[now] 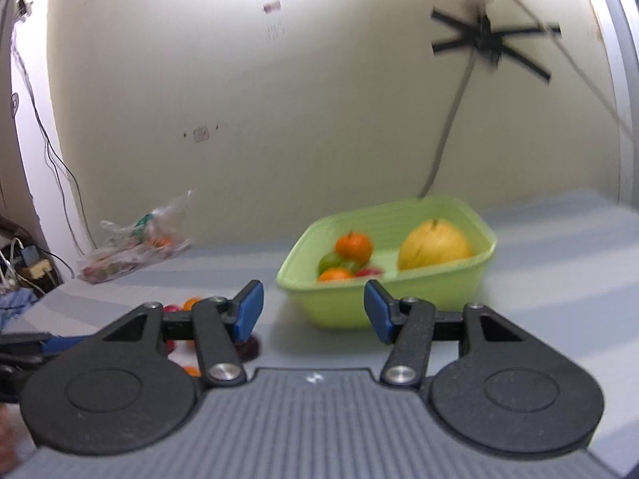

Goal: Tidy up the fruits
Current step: 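Move both open grippers back toward the remaining fruit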

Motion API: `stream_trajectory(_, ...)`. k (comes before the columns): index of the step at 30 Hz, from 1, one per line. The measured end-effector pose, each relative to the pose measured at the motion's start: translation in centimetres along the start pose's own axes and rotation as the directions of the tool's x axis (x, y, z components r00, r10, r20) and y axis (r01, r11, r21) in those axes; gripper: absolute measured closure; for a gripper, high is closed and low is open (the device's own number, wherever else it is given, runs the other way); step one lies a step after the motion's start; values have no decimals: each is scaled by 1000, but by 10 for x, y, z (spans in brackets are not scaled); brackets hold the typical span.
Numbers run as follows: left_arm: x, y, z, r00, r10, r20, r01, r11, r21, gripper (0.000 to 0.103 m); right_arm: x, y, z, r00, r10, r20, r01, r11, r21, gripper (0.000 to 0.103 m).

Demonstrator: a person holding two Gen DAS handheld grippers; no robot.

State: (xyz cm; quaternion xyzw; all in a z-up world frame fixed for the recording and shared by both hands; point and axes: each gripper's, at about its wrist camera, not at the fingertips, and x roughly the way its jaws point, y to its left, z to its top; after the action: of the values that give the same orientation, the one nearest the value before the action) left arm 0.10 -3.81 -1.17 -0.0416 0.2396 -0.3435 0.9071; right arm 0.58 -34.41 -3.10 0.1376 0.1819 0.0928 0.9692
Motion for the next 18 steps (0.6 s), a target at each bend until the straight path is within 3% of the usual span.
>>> stream_trajectory(8, -5, 6, -8, 999, -22, 28, 22, 1000, -2, 49, 8, 14, -16, 995, 22, -95, -16, 998, 66, 45)
stream_trajectory(18, -5, 10, -8, 999, -33, 40, 34, 999, -31, 49, 10, 15, -16, 996, 16, -88, -12, 999, 53, 45)
